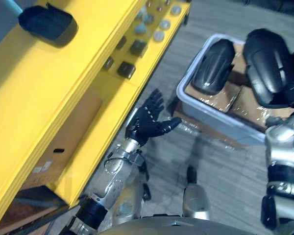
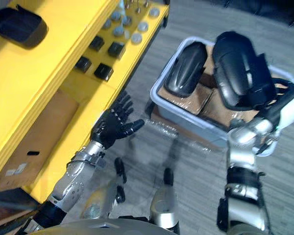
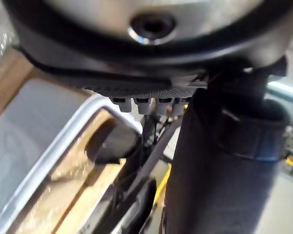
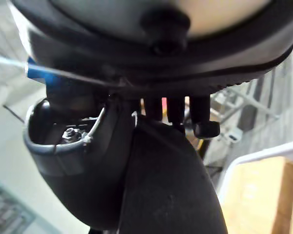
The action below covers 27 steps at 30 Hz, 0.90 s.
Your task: Walk over and take three plastic housings, then place them on the shelf
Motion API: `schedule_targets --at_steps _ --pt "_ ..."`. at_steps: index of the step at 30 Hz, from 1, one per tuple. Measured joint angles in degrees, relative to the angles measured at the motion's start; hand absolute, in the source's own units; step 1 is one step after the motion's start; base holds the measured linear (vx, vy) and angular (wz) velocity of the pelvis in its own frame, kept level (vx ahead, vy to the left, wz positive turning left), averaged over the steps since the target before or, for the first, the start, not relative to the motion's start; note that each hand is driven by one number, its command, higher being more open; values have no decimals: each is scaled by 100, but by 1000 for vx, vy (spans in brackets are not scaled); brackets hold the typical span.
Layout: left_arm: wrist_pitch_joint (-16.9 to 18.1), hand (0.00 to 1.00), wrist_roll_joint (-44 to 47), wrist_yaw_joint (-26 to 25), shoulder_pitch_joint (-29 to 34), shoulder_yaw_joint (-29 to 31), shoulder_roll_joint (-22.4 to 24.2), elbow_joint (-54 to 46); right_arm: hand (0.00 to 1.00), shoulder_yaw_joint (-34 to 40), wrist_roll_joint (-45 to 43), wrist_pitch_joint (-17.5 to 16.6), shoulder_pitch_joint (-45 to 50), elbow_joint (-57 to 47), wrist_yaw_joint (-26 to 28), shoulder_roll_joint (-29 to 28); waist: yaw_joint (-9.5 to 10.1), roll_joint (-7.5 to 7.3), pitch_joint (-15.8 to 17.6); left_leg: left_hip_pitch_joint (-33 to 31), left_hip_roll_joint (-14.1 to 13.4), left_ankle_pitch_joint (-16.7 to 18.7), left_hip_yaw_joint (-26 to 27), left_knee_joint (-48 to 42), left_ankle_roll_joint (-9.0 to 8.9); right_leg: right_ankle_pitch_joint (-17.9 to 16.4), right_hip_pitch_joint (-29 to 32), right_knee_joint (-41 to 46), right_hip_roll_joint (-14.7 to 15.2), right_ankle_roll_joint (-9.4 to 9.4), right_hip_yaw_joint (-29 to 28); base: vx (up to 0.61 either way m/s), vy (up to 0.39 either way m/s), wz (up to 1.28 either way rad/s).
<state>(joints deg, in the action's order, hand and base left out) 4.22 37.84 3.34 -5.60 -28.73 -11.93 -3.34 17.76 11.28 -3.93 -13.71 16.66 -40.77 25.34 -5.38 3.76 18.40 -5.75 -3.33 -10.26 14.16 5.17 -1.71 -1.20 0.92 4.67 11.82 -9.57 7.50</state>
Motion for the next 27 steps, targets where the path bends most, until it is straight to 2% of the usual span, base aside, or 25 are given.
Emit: schedule_targets --at_steps 4,8,10,13,14,15,18,21,24,27 --pt "-480 100 93 -21 -433 -424 235 184 0 -188 432 -568 744 -780 -86 -407 -222 -184 -377 271 -25 92 153 3 -31 17 -169 -15 -9 -26 -141 59 -3 -23" --pt "-588 100 233 -307 -767 -453 565 670 0 -214 645 -910 1083 -1070 -253 -632 -314 -205 -570 329 -46 105 232 7 -39 26 -210 -108 -36 -21 -193 -23 -7 -16" --pt "-591 100 238 -478 -855 -437 655 947 0 -289 647 -949 1097 -1139 -259 -779 -316 -204 -665 332 -91 101 310 7 -43 61 -207 -191 -90 30 -209 -66 -13 -19" --pt "-682 100 481 -675 -856 -407 761 1071 0 -514 643 -963 1285 -1521 -301 -914 -317 -163 -699 338 -138 54 319 7 -110 39 -195 -199 -131 11 -170 -101 -25 -3" --pt "-673 100 542 -993 -878 -291 838 1113 0 -906 640 -1168 1301 -1583 -225 -1247 -291 -213 -780 391 -128 -2 360 6 -131 49 -199 -220 -115 2 -180 -96 17 -4" --pt "-652 100 613 -1098 -944 -194 929 1250 0 -1030 641 -1189 1322 -1588 -171 -1349 -255 -239 -836 391 -122 -5 361 6 -126 58 -201 -220 -110 -10 -182 -79 20 -3" --pt "-543 100 706 -1222 -1116 -99 953 1433 0 -1333 644 -1298 1333 -1596 -34 -1476 -205 -308 -890 388 -112 -11 361 6 -113 85 -221 -265 -103 -3 -177 0 0 0" --pt "-413 100 800 -1418 -1144 -5 1001 1515 0 -1741 650 -1337 1348 -1644 3 -1761 -240 -364 -949 388 -117 -11 381 6 -110 127 -225 -271 -107 42 -183 14 -3 -1" --pt "-286 100 1339 -1403 -1291 30 1129 1663 0 -1983 673 -1394 1455 -1643 77 -1843 -204 -385 -962 391 -118 0 396 6 -98 140 -241 -285 -100 48 -192 23 -5 -2" --pt "-179 100 2289 -1079 -1376 31 1165 1730 0 -2139 722 -1413 1568 -1612 144 -1851 -183 -404 -972 408 -120 7 399 6 -91 140 -281 -287 -98 49 -192 10 0 0"
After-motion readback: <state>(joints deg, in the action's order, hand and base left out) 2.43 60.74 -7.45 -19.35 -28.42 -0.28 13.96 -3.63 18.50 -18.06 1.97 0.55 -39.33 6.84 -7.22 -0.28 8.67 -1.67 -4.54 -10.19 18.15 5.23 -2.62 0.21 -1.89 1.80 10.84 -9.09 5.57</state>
